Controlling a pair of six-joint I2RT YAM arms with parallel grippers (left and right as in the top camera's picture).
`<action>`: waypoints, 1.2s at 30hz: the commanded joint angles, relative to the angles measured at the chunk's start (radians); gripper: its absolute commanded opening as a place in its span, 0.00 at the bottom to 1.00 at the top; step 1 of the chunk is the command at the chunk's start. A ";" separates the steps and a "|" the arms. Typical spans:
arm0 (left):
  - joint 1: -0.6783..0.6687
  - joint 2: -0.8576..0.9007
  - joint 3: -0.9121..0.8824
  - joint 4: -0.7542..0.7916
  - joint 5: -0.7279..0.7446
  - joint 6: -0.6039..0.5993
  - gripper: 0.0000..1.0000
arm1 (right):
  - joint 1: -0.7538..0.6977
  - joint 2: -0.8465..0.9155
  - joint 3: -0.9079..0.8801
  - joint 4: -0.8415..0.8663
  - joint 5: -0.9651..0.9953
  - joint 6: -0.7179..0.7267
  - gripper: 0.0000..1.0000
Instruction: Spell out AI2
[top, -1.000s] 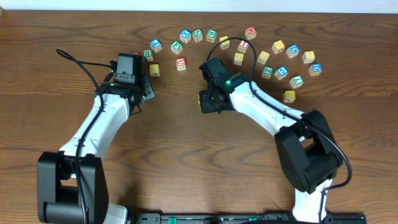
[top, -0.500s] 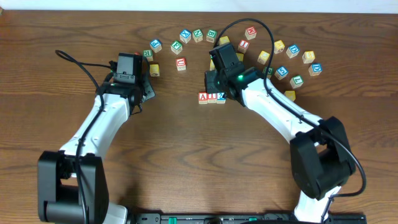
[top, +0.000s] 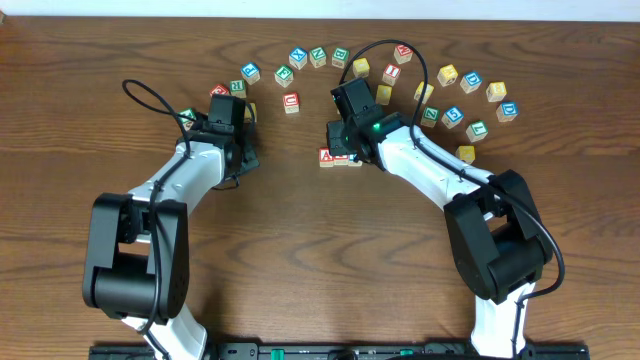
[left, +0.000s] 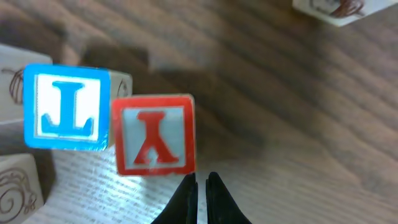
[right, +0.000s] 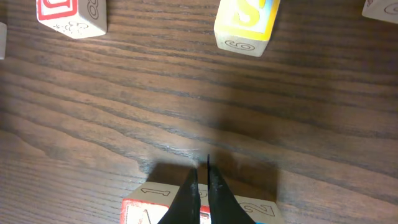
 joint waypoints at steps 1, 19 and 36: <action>-0.001 -0.005 0.005 0.001 -0.009 -0.013 0.08 | -0.008 -0.002 0.005 0.011 0.016 -0.010 0.02; -0.039 -0.007 0.005 0.030 -0.002 0.056 0.08 | -0.005 0.029 0.005 0.000 -0.044 -0.010 0.02; -0.050 -0.009 0.005 0.038 -0.002 0.071 0.08 | -0.004 0.029 0.005 -0.027 -0.064 -0.010 0.01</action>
